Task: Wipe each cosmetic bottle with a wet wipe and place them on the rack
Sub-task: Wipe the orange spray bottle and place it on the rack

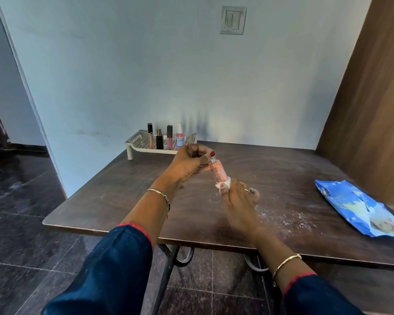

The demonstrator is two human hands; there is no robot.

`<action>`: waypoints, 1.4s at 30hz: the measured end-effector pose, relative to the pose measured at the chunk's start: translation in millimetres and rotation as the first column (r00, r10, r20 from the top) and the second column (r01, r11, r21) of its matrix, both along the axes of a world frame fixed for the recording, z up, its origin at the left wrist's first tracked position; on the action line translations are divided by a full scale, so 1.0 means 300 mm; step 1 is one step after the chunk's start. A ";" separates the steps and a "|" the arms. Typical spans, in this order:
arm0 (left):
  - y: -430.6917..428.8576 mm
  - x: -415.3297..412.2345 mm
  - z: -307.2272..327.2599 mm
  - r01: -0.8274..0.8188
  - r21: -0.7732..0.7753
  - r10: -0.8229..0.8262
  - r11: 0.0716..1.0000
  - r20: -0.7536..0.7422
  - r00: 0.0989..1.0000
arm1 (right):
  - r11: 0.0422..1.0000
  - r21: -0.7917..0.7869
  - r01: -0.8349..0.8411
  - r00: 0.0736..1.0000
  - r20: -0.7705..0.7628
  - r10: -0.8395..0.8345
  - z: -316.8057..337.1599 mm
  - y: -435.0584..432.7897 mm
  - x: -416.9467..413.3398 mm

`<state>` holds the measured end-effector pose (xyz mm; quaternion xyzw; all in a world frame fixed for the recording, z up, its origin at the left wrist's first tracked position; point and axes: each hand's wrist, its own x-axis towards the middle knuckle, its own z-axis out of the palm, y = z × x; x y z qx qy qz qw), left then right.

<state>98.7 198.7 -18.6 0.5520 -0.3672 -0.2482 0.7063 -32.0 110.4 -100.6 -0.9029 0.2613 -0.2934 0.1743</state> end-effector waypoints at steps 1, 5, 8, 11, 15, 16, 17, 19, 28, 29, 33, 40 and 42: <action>0.000 -0.003 -0.001 0.013 -0.006 -0.013 1.000 -0.009 1.000 | 1.000 0.012 0.001 1.000 0.013 -0.001 0.012 0.001 0.005; -0.011 -0.007 -0.006 0.117 -0.013 -0.116 0.993 0.012 0.993 | 0.988 0.134 -0.070 0.997 0.050 0.064 0.081 0.022 0.027; -0.018 -0.021 -0.017 0.192 -0.042 -0.193 0.981 -0.018 0.981 | 0.719 0.618 -0.318 0.937 0.323 0.137 0.135 0.044 0.024; -0.022 -0.024 -0.018 0.237 -0.058 -0.239 0.970 -0.030 0.970 | 0.449 0.767 -0.459 0.885 0.438 0.158 0.148 0.024 0.002; -0.023 -0.020 -0.022 0.268 -0.112 -0.281 0.957 -0.129 0.951 | 0.272 0.773 -0.573 0.819 0.526 0.229 0.119 -0.009 -0.035; -0.023 -0.020 -0.024 0.259 -0.131 -0.278 0.957 -0.155 0.948 | 0.248 0.773 -0.585 0.809 0.533 0.247 0.112 -0.015 -0.043; -0.022 -0.020 -0.025 0.251 -0.148 -0.275 0.957 -0.180 0.945 | 0.220 0.771 -0.598 0.796 0.540 0.273 0.106 -0.018 -0.052; -0.023 -0.022 -0.030 0.250 -0.159 -0.281 0.955 -0.215 0.935 | 0.166 0.777 -0.608 0.779 0.542 0.316 0.091 -0.029 -0.068; -0.034 -0.022 -0.030 0.017 0.145 0.013 0.989 -0.199 0.980 | 0.942 0.315 -0.113 0.978 -0.133 0.162 0.076 -0.041 -0.064; -0.035 -0.023 -0.033 -0.010 0.137 0.038 0.991 -0.206 0.978 | 0.983 0.173 -0.053 0.983 -0.162 0.082 0.082 -0.031 -0.059; -0.036 -0.034 -0.049 -0.043 0.092 0.063 0.995 -0.231 0.971 | 0.994 -0.084 0.065 0.987 -0.139 -0.076 0.104 0.008 -0.049; -0.048 -0.093 -0.074 -0.015 -0.042 0.004 0.999 -0.248 0.969 | 0.942 0.328 0.073 0.997 -0.054 -0.059 0.194 0.008 -0.001; -0.046 -0.097 -0.075 -0.025 -0.059 0.009 0.998 -0.250 0.968 | 0.883 0.469 0.019 0.999 -0.050 0.005 0.196 0.018 -0.034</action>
